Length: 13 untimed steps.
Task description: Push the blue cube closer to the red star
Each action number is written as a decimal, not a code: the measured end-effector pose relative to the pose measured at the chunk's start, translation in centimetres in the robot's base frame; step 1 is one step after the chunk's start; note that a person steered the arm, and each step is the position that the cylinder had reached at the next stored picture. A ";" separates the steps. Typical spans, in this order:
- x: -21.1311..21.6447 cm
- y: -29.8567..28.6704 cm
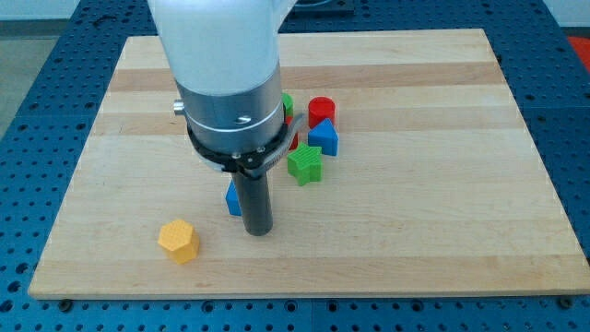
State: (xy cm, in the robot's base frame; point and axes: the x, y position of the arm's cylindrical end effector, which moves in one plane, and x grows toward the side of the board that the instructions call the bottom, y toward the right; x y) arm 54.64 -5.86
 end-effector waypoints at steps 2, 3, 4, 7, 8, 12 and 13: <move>-2.0 -0.2; -1.7 -2.1; -1.7 -4.5; -3.4 -4.5; -3.8 -4.3; -3.5 -1.7; -4.6 -2.3</move>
State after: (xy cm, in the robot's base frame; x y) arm 50.08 -8.20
